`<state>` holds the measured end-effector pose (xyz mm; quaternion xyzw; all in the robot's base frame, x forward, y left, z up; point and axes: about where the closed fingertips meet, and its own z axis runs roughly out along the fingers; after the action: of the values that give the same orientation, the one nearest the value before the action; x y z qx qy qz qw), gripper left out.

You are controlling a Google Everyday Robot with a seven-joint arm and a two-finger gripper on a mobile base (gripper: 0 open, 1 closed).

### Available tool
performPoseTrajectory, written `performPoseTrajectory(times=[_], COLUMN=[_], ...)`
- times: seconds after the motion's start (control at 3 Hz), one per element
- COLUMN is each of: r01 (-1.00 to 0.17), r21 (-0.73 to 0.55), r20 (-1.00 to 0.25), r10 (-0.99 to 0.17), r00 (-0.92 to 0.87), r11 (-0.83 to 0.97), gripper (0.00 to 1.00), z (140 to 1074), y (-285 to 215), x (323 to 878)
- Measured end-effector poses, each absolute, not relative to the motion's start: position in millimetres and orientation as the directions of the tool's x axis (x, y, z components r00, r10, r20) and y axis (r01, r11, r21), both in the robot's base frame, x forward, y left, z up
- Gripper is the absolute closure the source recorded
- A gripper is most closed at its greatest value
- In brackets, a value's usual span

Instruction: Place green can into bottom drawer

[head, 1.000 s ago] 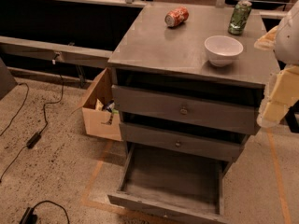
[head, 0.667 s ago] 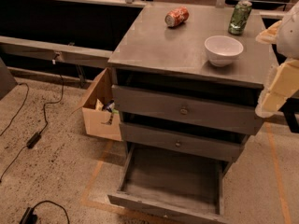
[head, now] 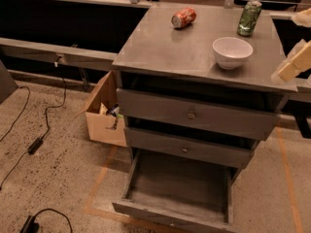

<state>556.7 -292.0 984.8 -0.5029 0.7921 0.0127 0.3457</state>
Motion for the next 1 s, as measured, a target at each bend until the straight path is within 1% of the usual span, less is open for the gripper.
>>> performPoseTrajectory(times=[0.33, 0.67, 1.0], r01=[-0.716, -0.604, -0.476], r21=[-0.327, -0.298, -0.248], r20=[-0.705, -0.797, -0.831], r10=[-0.664, -0.541, -0.438], r00=[-0.25, -0.27, -0.343], r11=[0.617, 0.739, 0.844], gripper=[0.0, 0.0, 0.0], z=[983, 974, 953], y=[-318, -340, -353], x=[605, 639, 667])
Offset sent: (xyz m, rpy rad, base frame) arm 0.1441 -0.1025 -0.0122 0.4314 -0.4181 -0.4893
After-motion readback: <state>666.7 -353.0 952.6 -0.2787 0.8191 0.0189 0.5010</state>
